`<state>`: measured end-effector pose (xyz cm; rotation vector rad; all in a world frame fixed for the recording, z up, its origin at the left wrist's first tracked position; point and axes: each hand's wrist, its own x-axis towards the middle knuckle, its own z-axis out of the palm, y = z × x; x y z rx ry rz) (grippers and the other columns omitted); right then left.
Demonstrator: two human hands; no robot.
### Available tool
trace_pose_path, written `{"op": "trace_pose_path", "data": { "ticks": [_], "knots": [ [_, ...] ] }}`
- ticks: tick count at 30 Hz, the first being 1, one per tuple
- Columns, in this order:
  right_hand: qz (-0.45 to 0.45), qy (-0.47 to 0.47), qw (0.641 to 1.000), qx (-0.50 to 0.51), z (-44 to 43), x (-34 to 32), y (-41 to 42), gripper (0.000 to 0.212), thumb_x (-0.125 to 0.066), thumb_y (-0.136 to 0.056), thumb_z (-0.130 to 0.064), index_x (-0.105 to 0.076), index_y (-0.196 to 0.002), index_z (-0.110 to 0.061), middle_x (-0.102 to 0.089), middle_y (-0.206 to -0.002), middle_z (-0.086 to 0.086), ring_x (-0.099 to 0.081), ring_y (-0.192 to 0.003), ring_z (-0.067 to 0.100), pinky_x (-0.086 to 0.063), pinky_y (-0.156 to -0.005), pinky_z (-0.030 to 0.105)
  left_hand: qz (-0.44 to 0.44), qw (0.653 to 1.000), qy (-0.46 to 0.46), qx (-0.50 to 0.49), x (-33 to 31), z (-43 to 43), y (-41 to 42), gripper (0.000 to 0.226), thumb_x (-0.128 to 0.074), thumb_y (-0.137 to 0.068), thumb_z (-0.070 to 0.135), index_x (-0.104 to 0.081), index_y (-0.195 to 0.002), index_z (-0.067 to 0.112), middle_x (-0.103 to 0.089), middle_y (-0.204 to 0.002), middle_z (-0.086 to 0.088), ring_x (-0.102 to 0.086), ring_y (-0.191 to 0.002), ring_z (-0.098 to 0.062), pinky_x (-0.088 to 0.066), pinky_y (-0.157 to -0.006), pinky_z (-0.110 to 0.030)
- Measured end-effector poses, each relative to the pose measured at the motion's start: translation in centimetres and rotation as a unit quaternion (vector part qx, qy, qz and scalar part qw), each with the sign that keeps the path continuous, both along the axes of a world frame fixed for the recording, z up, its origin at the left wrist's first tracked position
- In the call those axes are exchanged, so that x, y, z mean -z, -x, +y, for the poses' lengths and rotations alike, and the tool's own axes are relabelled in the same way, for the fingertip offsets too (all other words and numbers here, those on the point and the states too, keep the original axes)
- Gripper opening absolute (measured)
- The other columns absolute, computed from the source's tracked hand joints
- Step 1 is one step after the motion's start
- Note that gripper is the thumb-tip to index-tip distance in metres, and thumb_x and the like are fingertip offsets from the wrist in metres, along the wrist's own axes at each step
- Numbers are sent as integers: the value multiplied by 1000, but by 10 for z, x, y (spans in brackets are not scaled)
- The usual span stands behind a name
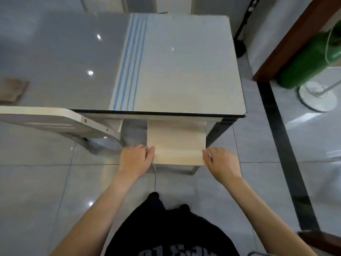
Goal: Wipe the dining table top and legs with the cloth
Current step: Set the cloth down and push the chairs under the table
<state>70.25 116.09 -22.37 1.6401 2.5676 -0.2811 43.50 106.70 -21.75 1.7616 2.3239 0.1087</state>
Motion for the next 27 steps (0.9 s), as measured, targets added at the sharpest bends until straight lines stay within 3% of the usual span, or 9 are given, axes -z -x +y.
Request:
{"op": "trace_pose_path", "data": {
  "ticks": [2, 6, 9, 13, 17, 21, 27],
  "knots": [
    [-44, -1, 999, -5, 3, 3, 1, 68, -12, -94, -51, -66, -70, -16, -63, -65, 4, -60, -57, 25, -51, -51, 33, 35, 999, 1, -12, 0, 6, -4, 68, -17, -91, 47, -56, -49, 12, -53, -49, -3, -52, -44, -24, -43, -45, -28],
    [-1, -44, 999, -8, 12, 11, 2, 62, -25, -91, -44, -58, -48, -13, -52, -42, 3, -49, -36, 26, -37, -37, 25, 44, 998, -14, -47, -1, 20, -3, 49, -30, -86, 39, -49, -47, 15, -57, -49, -2, -55, -44, -25, -30, -42, -21],
    [6, -41, 999, -7, 30, 11, 5, 61, -23, -90, -44, -57, -49, -14, -52, -44, 2, -50, -38, 24, -36, -39, 24, 59, 996, -17, -69, 1, 36, -1, 46, -33, -84, 37, -55, -51, 13, -62, -55, -4, -60, -51, -29, -33, -46, -24],
    [11, -43, 999, -8, 58, 7, 15, 65, -12, -90, -47, -59, -56, -16, -57, -51, 2, -56, -46, 23, -46, -44, 30, 62, 994, -27, -81, 3, 66, 5, 46, -32, -81, 37, -57, -52, 12, -62, -56, -6, -61, -53, -31, -31, -48, -25],
    [27, -82, 996, -17, 98, 9, 26, 59, -23, -88, -42, -56, -48, -14, -54, -44, 3, -53, -41, 27, -26, -41, 24, 56, 995, -26, -82, 3, 102, 17, 42, -36, -83, 35, -51, -51, 13, -59, -54, -5, -57, -53, -30, -27, -48, -25],
    [52, -97, 994, -11, 140, 8, 35, 52, -32, -86, -37, -41, -41, -15, -44, -35, 3, -46, -34, 28, -17, -44, 20, 35, 995, -8, -89, 4, 141, 26, 44, -31, -82, 36, -47, -50, 9, -49, -50, -2, -54, -52, -28, -35, -48, -28],
    [21, -88, 996, 3, 188, 8, 52, 55, -13, -86, -44, -35, -45, -14, -31, -39, -1, -36, -39, 26, -15, -44, 24, 13, 998, -35, -57, 0, 190, 44, 41, -36, -82, 29, -34, -43, 14, -30, -42, 4, -24, -38, -13, -17, -42, -21]
  ]
}}
